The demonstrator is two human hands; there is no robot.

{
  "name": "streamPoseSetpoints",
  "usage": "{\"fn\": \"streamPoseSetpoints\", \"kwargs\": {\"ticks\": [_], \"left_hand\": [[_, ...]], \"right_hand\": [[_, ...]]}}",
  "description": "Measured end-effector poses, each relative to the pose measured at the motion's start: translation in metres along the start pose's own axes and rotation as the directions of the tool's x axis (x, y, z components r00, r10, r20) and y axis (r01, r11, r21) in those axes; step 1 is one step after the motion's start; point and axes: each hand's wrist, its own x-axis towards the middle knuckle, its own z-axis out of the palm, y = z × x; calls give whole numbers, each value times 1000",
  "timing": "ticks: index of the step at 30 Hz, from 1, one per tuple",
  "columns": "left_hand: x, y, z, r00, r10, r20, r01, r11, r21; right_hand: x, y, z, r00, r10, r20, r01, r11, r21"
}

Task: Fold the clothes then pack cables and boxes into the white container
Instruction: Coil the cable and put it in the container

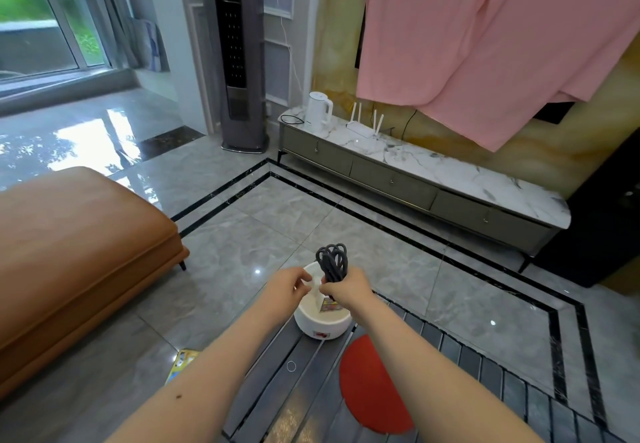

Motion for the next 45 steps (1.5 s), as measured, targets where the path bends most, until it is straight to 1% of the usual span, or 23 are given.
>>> {"fn": "streamPoseSetpoints", "kwargs": {"ticks": [1, 2, 3, 4, 5, 6, 7, 9, 11, 13, 15, 17, 19, 22, 24, 25, 27, 29, 31, 34, 36, 39, 45], "left_hand": [[1, 1, -3, 999, 20, 38, -24, 994, 105], [1, 2, -6, 998, 17, 58, -25, 989, 147], [2, 4, -8, 998, -6, 59, -2, 993, 121], [2, 4, -11, 997, -55, 51, 54, 998, 29], [2, 4, -15, 990, -130, 55, 135, 985, -108], [2, 4, -19, 975, -210, 80, 224, 936, -271], [2, 4, -23, 951, -286, 120, 309, 844, -438], [2, 7, -28, 893, -393, 220, 422, 561, -712], [2, 13, -34, 853, -429, 297, 439, 284, -852], [2, 20, -39, 834, -435, 339, 406, 69, -911], [4, 27, -44, 832, -432, 348, 350, -77, -933], [7, 30, -50, 847, -409, 341, 306, -150, -940], [6, 31, -52, 874, -365, 321, 297, -123, -947], [2, 33, -52, 911, -302, 281, 302, 23, -953], [3, 33, -59, 932, -302, 198, 235, 91, -968], [3, 31, -65, 940, -307, 146, 198, 146, -969], [2, 26, -74, 952, -296, 82, 179, 315, -932], [-1, 23, -78, 966, -249, 62, 180, 484, -856], [-4, 27, -75, 983, -169, 66, 155, 592, -791], [-5, 42, -66, 997, -39, 66, 73, 751, -657], [-4, 51, -58, 997, 15, 71, 31, 802, -597], [-4, 58, -47, 995, 54, 83, 2, 829, -559], [-6, 62, -43, 995, 89, 36, -60, 865, -498]], "right_hand": [[0, 0, 2, 1000, 3, 2, -3, 1000, -4], [-1, 0, 3, 1000, 2, 3, -2, 1000, -12], [-1, -1, 4, 1000, -4, 2, 4, 1000, -22], [-2, -2, 5, 1000, -11, -5, 11, 1000, -29], [-2, -2, 5, 1000, -18, -18, 18, 999, -32], [-2, -3, 4, 999, -22, -31, 21, 999, -29], [-1, -3, 3, 999, -22, -40, 21, 1000, -21], [-2, -6, 1, 999, -21, -35, 22, 1000, 7], [-3, -8, 1, 999, -33, -19, 33, 999, 33], [-6, -10, 3, 999, -44, -9, 45, 998, 50], [-8, -11, 7, 999, -49, -7, 49, 995, 91], [-10, -13, 11, 998, -57, -15, 59, 990, 128], [-12, -15, 13, 998, -64, -17, 66, 984, 164], [-12, -19, 12, 995, -96, -24, 99, 973, 206], [-12, -20, 6, 990, -130, -55, 138, 976, 170], [-10, -18, 2, 987, -142, -71, 150, 979, 136], [-9, -15, -7, 982, -169, -86, 171, 985, 24], [-5, -13, -14, 974, -202, -104, 184, 969, -165], [-4, -12, -16, 963, -224, -150, 155, 916, -369], [-6, -15, -15, 951, -225, -213, 95, 866, -491], [-6, -17, -15, 946, -231, -229, 81, 850, -521], [-8, -19, -14, 941, -246, -231, 94, 849, -520], [-16, -16, -12, 933, -326, -150, 211, 836, -507]]}}
